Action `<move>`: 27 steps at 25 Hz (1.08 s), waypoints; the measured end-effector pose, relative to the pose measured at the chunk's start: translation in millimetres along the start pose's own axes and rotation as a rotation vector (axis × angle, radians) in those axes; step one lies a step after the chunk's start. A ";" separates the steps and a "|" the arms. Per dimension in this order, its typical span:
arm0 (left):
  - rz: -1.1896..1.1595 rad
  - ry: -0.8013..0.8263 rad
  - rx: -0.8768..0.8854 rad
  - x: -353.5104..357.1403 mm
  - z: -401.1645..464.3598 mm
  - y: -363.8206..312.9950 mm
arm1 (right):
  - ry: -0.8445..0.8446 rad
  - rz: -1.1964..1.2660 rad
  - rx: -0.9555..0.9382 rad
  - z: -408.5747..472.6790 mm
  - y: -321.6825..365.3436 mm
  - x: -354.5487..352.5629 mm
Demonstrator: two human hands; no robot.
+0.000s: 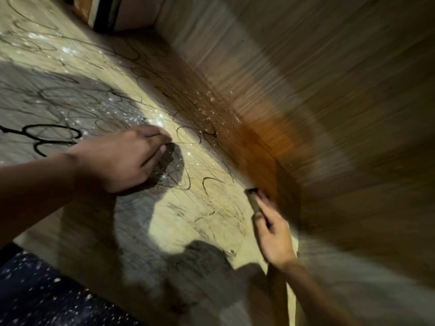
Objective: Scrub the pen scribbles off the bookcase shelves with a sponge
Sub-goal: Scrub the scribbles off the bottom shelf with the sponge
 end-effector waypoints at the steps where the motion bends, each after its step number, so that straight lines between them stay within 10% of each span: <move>1: -0.002 0.005 -0.001 0.7 0.5 -0.4 | -0.039 -0.012 0.166 5.7 -27.0 -9.1; 4: 0.001 0.050 -0.043 5.5 2.1 5.0 | -0.091 -0.111 0.521 33.7 -46.5 -5.6; 10: 0.060 0.030 -0.051 -4.4 -7.8 -6.0 | 0.099 0.040 -0.099 1.5 49.8 30.4; 15: 0.087 0.054 -0.133 2.0 -14.5 7.1 | -0.131 -0.027 0.450 14.8 -22.2 -5.2; 21: 0.155 -0.009 -0.071 -7.3 -31.3 -3.1 | 0.164 0.009 -0.068 -39.2 42.8 17.3; 27: 0.137 -0.029 -0.125 -12.4 -48.2 0.0 | -0.301 -0.099 0.570 -23.3 -22.8 -9.4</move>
Point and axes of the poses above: each hand's wrist, its own z-axis towards the middle knuckle, its own x-axis out of the palm, y = z × x, the point moved 8 cm from there along z, towards the middle knuckle, and after that the axes turned 6 degrees about z, right-handed, at the moved point
